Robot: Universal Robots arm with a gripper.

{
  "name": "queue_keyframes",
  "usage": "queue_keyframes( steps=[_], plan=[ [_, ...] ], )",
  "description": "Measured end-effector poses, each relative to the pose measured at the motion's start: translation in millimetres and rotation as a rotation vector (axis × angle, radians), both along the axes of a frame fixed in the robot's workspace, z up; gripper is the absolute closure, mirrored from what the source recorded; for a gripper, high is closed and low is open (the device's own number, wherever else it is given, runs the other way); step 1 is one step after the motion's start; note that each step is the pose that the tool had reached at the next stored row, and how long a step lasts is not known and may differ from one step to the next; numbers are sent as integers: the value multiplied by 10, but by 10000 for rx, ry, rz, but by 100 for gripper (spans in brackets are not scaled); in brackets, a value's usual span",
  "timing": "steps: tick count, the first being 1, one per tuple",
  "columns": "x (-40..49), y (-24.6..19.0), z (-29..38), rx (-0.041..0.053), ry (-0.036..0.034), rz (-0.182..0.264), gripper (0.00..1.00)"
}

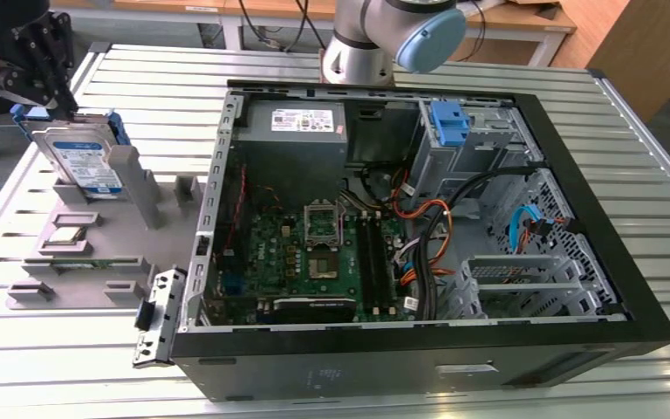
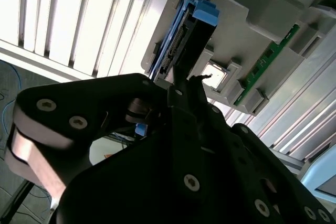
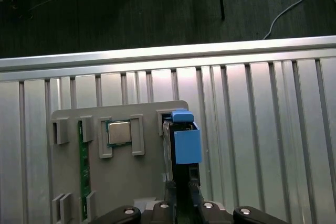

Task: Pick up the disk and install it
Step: 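Pick up the disk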

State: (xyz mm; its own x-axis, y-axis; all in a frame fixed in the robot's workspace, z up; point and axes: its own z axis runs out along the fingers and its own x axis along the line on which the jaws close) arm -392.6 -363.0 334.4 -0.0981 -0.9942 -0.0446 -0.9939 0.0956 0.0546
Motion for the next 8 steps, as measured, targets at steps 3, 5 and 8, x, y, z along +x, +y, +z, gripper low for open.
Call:
queue_keyframes(
  steps=[3,5,8],
  plan=[
    [0,0,0,0,0,0,71],
    [0,0,0,0,0,0,59],
    [0,0,0,0,-1,0,53]
  ],
)
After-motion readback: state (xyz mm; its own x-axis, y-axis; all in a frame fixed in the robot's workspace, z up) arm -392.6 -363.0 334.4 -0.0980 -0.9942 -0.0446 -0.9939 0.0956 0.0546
